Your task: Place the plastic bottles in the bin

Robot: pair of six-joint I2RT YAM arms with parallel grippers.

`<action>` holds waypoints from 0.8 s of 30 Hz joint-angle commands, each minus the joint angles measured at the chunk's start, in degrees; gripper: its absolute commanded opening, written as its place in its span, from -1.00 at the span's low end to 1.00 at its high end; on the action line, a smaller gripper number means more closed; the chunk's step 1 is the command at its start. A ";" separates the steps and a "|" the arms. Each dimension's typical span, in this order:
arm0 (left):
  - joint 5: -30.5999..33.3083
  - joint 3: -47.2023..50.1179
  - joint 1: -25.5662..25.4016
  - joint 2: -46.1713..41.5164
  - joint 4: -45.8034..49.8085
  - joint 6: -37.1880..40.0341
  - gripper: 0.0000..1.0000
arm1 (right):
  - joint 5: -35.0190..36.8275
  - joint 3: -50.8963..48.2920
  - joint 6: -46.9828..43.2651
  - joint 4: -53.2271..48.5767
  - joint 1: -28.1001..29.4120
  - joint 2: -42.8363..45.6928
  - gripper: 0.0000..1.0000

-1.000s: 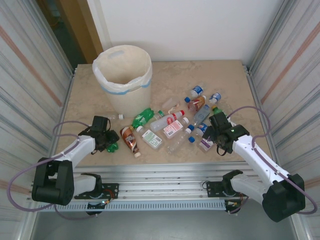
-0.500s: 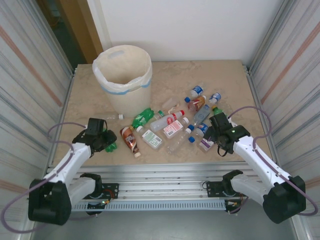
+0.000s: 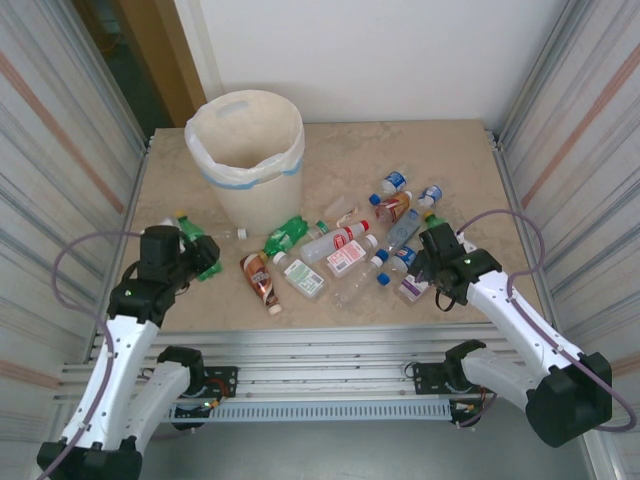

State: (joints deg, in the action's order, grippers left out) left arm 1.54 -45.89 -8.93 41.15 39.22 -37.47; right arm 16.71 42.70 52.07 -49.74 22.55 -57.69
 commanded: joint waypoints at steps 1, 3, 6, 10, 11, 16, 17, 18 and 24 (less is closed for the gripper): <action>1.90 -5.40 0.36 0.49 1.27 3.53 -0.11 | 1.46 2.46 0.18 -1.57 0.35 0.73 0.96; 3.54 -8.30 0.32 0.85 1.57 4.37 -0.12 | 1.65 2.89 0.05 -1.80 0.31 0.65 0.95; 5.39 -13.18 0.32 1.91 2.07 5.88 -0.12 | 1.57 3.22 -0.13 -1.59 0.29 0.67 0.95; 6.45 -19.43 0.32 4.20 0.82 7.72 -0.12 | 1.04 3.61 -0.09 -1.00 0.22 0.70 0.95; 6.52 -21.06 0.32 5.02 0.04 8.29 -0.12 | 0.92 3.66 -0.13 -0.85 0.24 0.70 0.96; 4.70 -28.88 0.33 10.77 -4.45 10.21 -0.12 | 0.51 3.88 -0.04 -0.66 0.27 0.48 0.96; 4.31 -30.46 0.32 12.40 -5.48 10.75 -0.12 | 0.47 3.84 -0.04 -0.70 0.30 0.48 0.96; 3.94 -31.90 0.35 13.79 -6.27 11.00 -0.12 | 0.47 3.92 0.07 -0.73 0.30 0.52 0.96; -0.54 -42.41 0.32 25.26 -10.48 13.01 -0.11 | -0.18 4.22 0.48 -1.10 0.31 0.65 0.96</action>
State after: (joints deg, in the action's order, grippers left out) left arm 3.99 -83.99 -8.95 62.83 32.86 -27.05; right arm 16.53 44.93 52.07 -49.71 22.55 -57.69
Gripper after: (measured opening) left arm 0.554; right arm 0.978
